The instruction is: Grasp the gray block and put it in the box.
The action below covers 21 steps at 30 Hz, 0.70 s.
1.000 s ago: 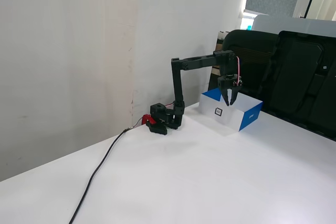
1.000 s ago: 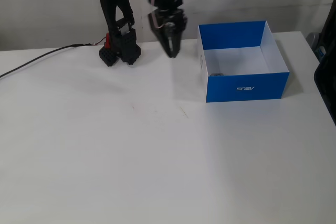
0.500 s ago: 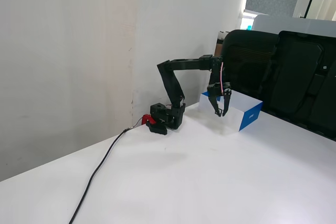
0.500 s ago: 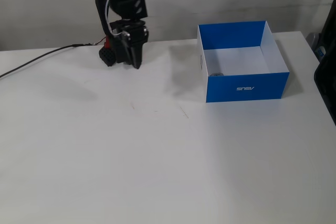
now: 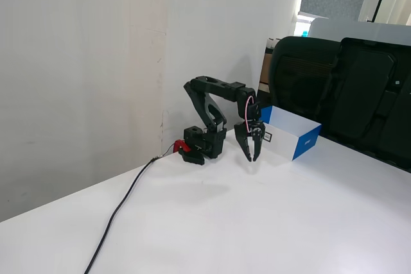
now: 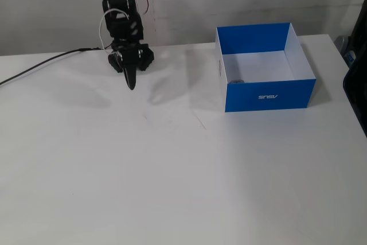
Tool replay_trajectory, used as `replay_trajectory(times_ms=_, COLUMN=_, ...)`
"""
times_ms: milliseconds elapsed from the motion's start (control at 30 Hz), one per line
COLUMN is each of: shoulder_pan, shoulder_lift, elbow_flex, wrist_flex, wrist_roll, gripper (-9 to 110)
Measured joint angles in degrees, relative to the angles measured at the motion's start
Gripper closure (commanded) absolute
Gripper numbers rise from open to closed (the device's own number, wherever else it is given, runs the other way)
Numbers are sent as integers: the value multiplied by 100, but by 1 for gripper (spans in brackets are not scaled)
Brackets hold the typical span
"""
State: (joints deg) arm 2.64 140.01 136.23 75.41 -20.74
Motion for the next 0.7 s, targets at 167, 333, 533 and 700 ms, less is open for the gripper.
replay_trajectory(times_ms=167, shoulder_pan=-264, shoulder_lift=712, elbow_flex=1081, wrist_flex=-668, wrist_roll=-9, gripper=101)
replay_trajectory(times_ms=333, shoulder_pan=-519, shoulder_lift=1266, elbow_flex=1960, wrist_flex=-1266, wrist_roll=-132, gripper=101)
replay_trajectory(times_ms=533, shoulder_pan=-554, shoulder_lift=1635, elbow_flex=2522, wrist_flex=-1538, wrist_roll=-325, gripper=101)
replay_trajectory(times_ms=700, shoulder_pan=-615, shoulder_lift=2461, elbow_flex=3208, wrist_flex=-1529, wrist_roll=-369, gripper=101)
